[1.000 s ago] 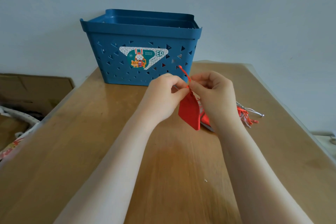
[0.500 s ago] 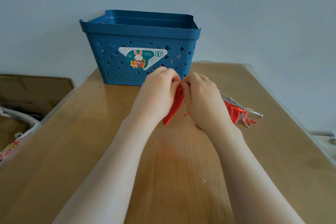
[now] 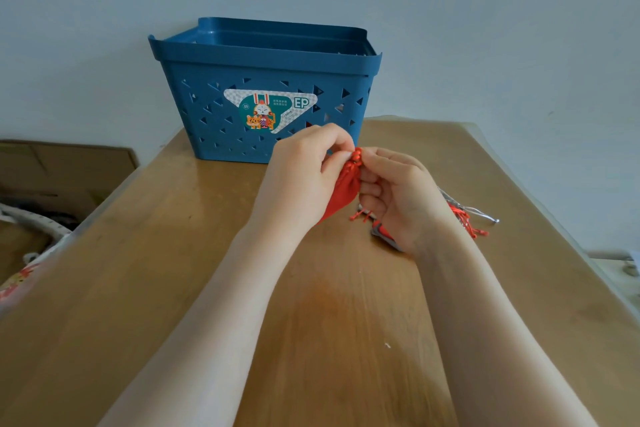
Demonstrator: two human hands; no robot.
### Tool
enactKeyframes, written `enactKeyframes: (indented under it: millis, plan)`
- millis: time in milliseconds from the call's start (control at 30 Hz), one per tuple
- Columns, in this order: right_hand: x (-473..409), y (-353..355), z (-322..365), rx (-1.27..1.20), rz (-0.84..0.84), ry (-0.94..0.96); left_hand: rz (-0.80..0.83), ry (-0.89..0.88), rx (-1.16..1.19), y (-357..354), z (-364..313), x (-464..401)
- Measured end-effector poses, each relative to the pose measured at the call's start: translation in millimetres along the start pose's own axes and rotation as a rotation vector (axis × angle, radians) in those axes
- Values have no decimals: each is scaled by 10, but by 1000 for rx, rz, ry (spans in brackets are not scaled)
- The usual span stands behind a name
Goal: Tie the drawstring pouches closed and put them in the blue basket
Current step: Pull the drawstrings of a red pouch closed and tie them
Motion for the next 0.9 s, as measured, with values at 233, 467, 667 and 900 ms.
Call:
enactKeyframes:
  millis: [233,467,667,900]
  plan:
    - [9,41,74,-89,-19,39,14,68,97,-44,-24,12]
    - [4,-17,63,-188,10,41,-57,48,-8,2,-15,23]
    - [-18,238,94,-524,-192,36,-45,562,803,-340,395,158]
    - [-49,247,36,-529,-183,23,-35,693,1222,-506,387,209]
Point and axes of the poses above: each hand's wrist, its own x-axis away from the middle knuckle, its own y-axis out of the back of the hand, z = x × y, the point moved 9 cm from there along -x, towards the middle knuckle, and after that the axes turned 9 degrees about x, right-handed, at the moved point
